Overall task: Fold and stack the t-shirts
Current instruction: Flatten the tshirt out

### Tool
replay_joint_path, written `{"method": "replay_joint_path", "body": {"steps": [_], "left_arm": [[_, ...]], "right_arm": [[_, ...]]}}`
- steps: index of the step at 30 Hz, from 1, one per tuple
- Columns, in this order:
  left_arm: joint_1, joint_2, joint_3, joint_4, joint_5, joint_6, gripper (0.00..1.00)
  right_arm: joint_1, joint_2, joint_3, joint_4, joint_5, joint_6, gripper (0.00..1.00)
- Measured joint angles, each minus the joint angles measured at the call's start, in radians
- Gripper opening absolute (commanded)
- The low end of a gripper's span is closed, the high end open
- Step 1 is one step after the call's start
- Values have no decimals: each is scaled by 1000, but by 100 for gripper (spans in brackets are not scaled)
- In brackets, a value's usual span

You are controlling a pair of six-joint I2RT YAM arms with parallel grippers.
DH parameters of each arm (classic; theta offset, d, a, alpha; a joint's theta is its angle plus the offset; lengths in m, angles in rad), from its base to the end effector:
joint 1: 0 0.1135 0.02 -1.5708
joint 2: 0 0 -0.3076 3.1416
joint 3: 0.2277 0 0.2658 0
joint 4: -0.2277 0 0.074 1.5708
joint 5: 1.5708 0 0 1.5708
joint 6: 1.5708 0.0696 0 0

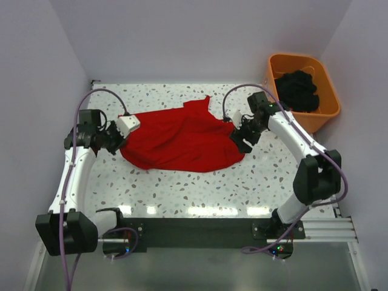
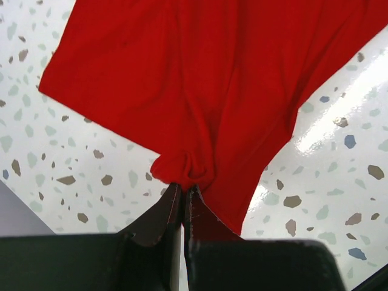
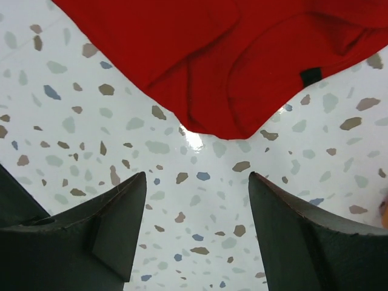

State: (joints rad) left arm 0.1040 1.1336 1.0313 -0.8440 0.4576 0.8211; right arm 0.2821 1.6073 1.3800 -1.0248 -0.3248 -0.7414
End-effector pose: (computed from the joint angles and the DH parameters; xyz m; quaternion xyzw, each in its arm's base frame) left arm 0.2352 -0.0064 0.3147 0.3905 0.8434 -0.0597 0.3641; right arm 0.3212 0.1162 0.2881 -0.4995 0.8370 0.1198 0.1888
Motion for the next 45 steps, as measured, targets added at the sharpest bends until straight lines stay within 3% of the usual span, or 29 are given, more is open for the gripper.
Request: {"method": "replay_joint_path", "body": {"steps": [7, 11, 16, 22, 28, 41, 45], "left_arm": [[1, 144, 2, 83, -135, -78, 0], [3, 206, 27, 100, -177, -119, 0], [5, 233, 63, 107, -177, -148, 0], [6, 254, 72, 111, -162, -161, 0], [6, 273, 84, 110, -142, -182, 0], [6, 301, 110, 117, -131, -201, 0], [6, 303, 114, 117, -132, -201, 0]], "right_arm": [[-3, 212, 9, 32, 53, 43, 69], [-6, 256, 21, 51, 48, 73, 68], [22, 251, 78, 68, 18, 105, 55], [136, 268, 111, 101, 1, 191, 46], [145, 386, 227, 143, 34, 252, 42], [137, 542, 277, 150, 92, 333, 37], [136, 546, 289, 150, 92, 345, 26]]}}
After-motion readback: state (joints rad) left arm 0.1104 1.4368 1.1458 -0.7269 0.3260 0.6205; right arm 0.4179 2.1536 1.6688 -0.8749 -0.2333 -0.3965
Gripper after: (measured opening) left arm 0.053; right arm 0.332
